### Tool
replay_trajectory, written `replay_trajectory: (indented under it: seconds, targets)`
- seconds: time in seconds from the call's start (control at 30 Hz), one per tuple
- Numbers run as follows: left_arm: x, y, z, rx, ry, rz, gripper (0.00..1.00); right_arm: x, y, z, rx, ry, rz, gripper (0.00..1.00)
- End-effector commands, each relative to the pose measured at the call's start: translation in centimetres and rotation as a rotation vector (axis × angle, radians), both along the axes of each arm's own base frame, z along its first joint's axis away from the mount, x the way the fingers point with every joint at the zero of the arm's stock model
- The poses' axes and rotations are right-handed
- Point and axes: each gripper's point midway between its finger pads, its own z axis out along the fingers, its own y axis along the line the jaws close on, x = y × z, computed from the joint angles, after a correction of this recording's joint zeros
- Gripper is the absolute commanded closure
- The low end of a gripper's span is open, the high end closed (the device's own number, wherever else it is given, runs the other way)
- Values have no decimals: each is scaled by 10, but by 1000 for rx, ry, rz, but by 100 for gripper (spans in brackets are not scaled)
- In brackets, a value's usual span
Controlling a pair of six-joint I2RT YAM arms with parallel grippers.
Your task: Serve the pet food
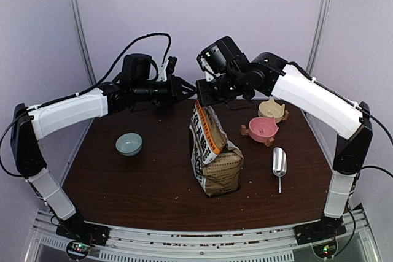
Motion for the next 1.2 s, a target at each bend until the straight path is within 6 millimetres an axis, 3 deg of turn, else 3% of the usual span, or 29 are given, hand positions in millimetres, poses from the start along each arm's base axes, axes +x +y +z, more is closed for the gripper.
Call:
replay_trajectory:
  seconds: [0.0, 0.4, 0.53, 0.57, 0.9, 1.17]
  targets:
    - [-1, -12, 12, -43, -26, -38, 77, -7, -11, 5, -12, 1, -1, 100]
    - [-3, -25, 8, -54, -16, -69, 80, -11, -9, 6, -17, -1, 24, 100]
    - [-5, -31, 9, -63, -16, -85, 98, -11, -10, 10, -16, -14, 29, 100]
    - [-5, -31, 10, -65, -19, -85, 100, -12, -11, 2, -35, -6, 32, 100]
    - [-7, -27, 15, -52, -42, -57, 100, 0, -40, -19, -274, -82, -57, 100]
    - [-8, -27, 18, -40, -58, -51, 100, 5, -54, -17, -398, -158, -131, 100]
